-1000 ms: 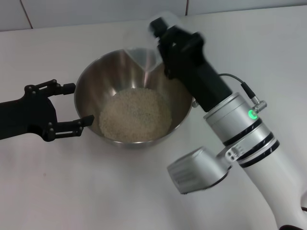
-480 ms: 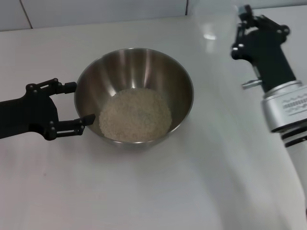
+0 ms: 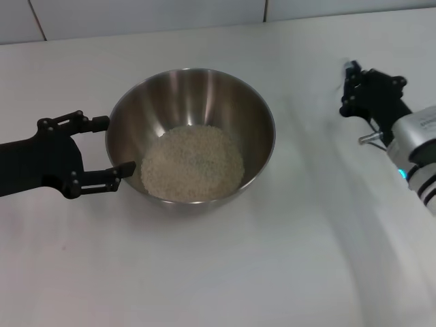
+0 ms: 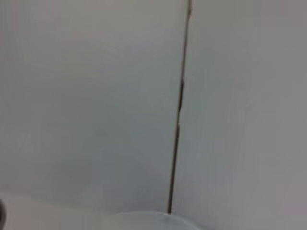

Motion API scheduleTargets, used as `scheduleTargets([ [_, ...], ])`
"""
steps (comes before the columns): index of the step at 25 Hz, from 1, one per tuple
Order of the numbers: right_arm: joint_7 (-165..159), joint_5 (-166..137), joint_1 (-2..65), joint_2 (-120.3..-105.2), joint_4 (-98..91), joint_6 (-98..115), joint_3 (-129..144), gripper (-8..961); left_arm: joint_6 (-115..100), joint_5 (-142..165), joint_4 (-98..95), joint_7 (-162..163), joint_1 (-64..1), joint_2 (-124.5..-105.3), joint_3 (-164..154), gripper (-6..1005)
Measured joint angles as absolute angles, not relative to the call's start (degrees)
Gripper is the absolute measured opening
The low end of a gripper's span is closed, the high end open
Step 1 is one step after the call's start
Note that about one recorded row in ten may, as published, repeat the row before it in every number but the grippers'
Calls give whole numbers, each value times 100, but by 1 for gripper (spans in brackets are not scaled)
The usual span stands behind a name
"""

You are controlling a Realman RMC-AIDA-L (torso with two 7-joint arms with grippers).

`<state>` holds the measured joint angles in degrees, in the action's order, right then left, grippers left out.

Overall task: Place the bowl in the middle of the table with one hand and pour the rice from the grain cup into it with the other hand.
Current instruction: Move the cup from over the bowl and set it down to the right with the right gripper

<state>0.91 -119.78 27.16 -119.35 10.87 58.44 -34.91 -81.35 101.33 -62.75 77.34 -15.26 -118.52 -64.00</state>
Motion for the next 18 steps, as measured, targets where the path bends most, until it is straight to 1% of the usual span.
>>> scheduleTargets([
  [8, 64, -11978, 2998, -11923, 1043, 5229, -3154, 0, -8124, 10133, -6229, 7734, -1586, -11857, -6447, 862],
  [11, 59, -11978, 2997, -11923, 1073, 5198, -3153, 2, -8119, 10133, -6226, 7734, -1588, -11857, -6457, 862],
  [18, 37, -11950, 2677, -11939, 1253, 5193, -3234, 15, -8118, 10133, -6227, 7740, -1571, -11854, -6473, 862],
])
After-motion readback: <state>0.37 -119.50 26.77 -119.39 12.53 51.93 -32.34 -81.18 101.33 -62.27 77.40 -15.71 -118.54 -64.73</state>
